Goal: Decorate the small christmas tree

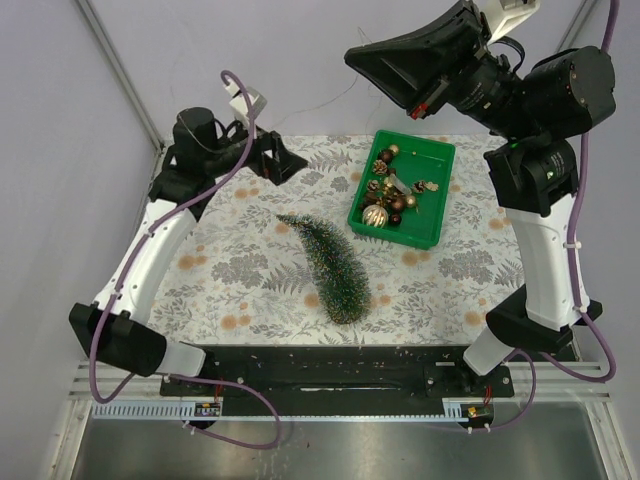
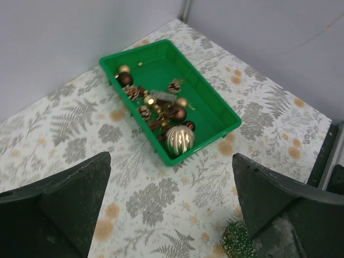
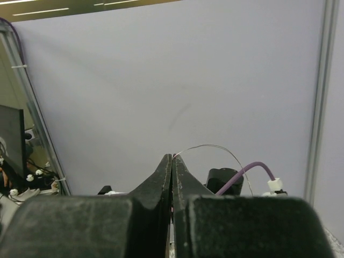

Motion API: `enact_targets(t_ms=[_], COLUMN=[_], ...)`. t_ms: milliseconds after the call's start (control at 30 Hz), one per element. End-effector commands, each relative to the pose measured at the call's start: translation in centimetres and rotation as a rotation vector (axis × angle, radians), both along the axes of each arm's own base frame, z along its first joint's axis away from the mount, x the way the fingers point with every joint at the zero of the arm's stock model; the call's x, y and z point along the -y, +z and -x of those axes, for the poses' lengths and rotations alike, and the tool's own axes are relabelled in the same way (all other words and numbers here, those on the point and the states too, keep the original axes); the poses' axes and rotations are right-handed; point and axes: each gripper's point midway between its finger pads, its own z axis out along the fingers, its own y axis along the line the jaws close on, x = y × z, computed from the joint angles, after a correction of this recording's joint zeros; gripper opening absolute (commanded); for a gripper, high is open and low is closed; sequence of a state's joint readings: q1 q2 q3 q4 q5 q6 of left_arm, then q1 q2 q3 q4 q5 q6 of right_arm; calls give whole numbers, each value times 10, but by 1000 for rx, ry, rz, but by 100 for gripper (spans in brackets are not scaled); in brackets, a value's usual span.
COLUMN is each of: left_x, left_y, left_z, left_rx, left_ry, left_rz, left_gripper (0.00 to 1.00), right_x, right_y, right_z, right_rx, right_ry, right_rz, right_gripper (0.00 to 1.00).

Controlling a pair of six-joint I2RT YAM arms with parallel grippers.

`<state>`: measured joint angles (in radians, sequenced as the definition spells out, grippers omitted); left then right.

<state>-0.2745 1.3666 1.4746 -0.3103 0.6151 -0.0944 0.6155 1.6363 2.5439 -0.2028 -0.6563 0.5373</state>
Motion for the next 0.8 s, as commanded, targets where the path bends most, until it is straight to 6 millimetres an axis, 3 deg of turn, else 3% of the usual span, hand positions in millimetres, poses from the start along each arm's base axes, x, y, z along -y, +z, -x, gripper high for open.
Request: enact_targets(t_ms=[0,133,267,400,767], left_x=[39,68,89,103,133], left_y=[51,53,58,58,95], left_z=[15,26,48,57,44], left_rx=[272,364,355,317,341], left_ry=[-239,-368,-557,-668,-725], left_rz=[-10,-65,24,100,307], left_gripper=[99,99,99,99,99], right_x=[-6,-10,-9,-7,-7], right_y=[-1,-7,-8,-3,2], right_z=[12,5,2,3,3], right_rx=[5,-13,-7,4,16], right_ry=[90,83,60,45,57], right_rz=[2,12,14,7,-11], right_gripper=[0,0,0,0,0])
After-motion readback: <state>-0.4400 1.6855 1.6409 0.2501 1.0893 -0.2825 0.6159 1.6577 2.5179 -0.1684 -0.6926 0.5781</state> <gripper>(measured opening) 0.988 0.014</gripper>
